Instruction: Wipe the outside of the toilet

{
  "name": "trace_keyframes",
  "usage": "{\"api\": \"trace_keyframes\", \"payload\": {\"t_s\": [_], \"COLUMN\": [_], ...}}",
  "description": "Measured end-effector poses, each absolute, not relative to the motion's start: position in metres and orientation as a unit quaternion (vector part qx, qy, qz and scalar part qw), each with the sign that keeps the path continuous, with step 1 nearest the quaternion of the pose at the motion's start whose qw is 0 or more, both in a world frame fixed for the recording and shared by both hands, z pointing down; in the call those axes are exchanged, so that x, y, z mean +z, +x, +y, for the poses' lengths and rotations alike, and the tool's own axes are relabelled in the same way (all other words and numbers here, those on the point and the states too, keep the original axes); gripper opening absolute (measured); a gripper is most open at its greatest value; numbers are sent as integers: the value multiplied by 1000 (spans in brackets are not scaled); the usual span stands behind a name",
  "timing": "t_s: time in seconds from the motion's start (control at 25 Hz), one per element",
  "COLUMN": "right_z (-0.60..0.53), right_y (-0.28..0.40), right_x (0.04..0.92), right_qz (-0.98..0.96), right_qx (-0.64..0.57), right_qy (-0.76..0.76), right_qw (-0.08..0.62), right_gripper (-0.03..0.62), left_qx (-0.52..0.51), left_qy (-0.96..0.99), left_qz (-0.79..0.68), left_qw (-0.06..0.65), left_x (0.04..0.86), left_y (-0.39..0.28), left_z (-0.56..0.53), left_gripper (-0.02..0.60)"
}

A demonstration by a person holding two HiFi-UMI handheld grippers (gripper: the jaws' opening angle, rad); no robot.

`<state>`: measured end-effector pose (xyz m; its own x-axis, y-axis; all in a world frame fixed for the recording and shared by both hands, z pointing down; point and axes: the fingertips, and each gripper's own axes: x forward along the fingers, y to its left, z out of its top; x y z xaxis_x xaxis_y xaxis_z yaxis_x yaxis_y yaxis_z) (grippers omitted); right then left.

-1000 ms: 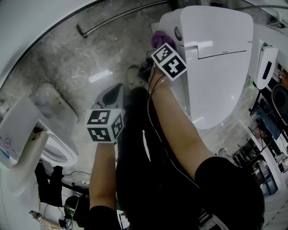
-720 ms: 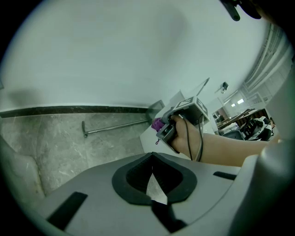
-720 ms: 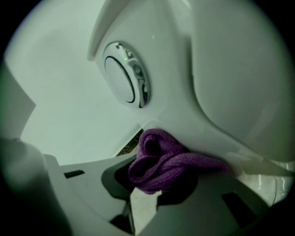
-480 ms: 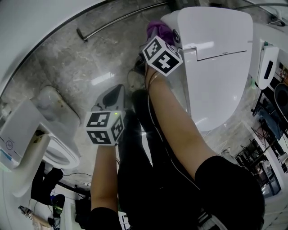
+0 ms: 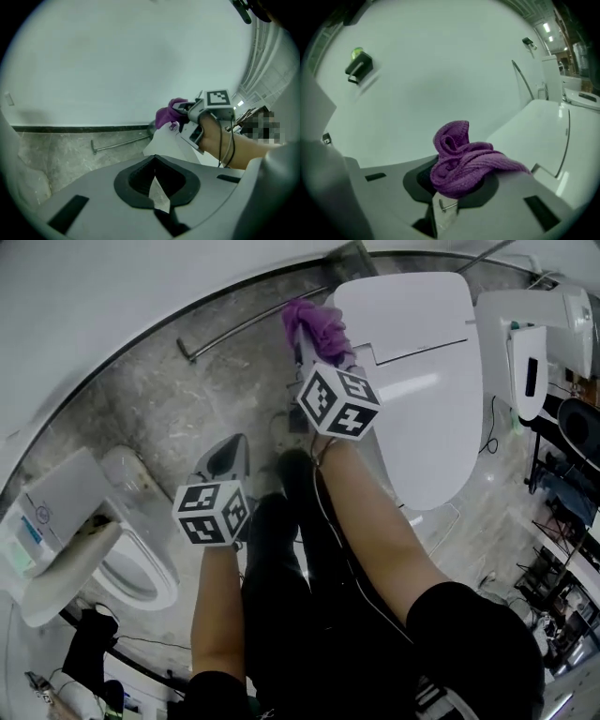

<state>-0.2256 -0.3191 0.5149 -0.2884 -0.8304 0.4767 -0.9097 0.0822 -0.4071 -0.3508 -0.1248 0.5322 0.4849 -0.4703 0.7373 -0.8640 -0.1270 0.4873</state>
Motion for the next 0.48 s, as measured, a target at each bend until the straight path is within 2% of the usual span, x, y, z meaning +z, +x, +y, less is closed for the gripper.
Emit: {"api": "trace_keyframes", "payload": {"t_s": [0.2,0.36,0.48], "right_z": [-267,-199,-165], "right_y": [-199,-152,-119], "right_x": [403,315,243], "right_qz": [-756,-736,-720], "right_qx": [266,232,200], "right_qy": [597,633,663], "right_qw": [45,54,34], "right_gripper": [64,64,64], "left_qx": [181,171,167], "left_qy": [761,792,823], "left_qz": [-471,-451,-428], "left_qw": [408,373,334], "left_x": [439,350,280], "left_y": [-340,-307,-277], "left_z": [-147,-139,-135], "left_gripper": [6,6,6]}}
